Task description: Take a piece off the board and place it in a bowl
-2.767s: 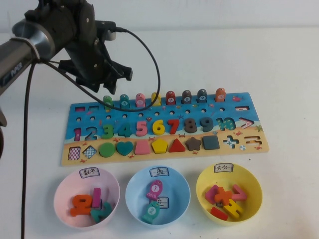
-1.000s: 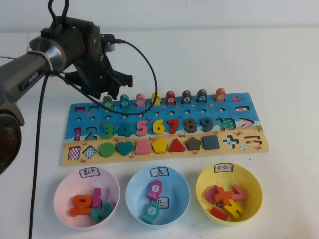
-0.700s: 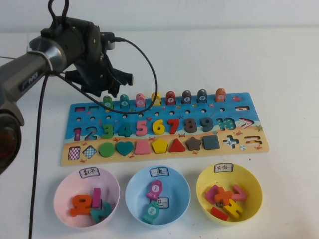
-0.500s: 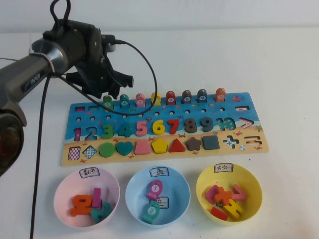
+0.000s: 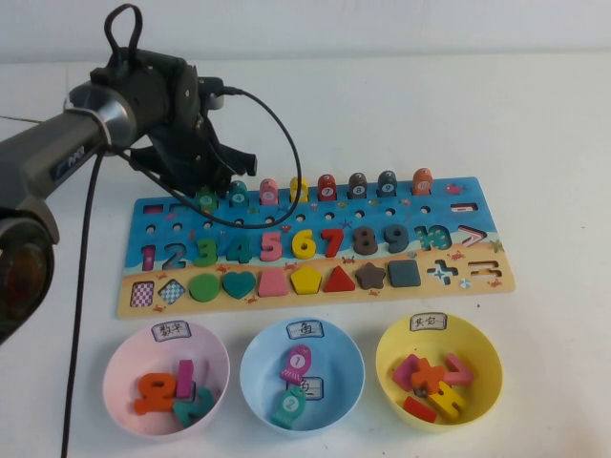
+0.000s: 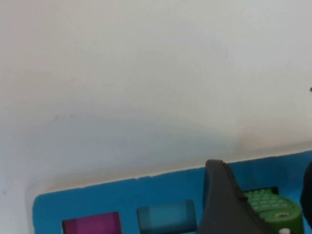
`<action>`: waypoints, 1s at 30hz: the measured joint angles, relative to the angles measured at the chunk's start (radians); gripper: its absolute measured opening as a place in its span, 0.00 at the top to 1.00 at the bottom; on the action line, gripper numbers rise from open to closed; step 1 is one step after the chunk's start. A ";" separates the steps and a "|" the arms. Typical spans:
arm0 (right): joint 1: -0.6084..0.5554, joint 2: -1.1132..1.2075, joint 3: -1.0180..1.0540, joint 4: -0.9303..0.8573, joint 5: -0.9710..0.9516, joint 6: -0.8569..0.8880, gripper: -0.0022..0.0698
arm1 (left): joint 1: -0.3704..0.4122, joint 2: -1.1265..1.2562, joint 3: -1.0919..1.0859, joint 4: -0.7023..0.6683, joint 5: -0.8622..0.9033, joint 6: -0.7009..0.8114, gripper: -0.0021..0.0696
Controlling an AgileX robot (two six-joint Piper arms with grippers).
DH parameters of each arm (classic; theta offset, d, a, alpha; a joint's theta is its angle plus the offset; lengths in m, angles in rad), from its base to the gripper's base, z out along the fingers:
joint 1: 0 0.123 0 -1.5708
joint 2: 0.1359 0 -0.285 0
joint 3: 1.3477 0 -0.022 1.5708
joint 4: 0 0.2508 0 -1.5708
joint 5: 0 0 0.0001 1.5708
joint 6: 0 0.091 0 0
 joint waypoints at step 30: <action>0.000 0.000 0.000 0.004 0.000 0.000 0.99 | 0.019 0.015 0.000 -0.004 -0.007 -0.002 0.55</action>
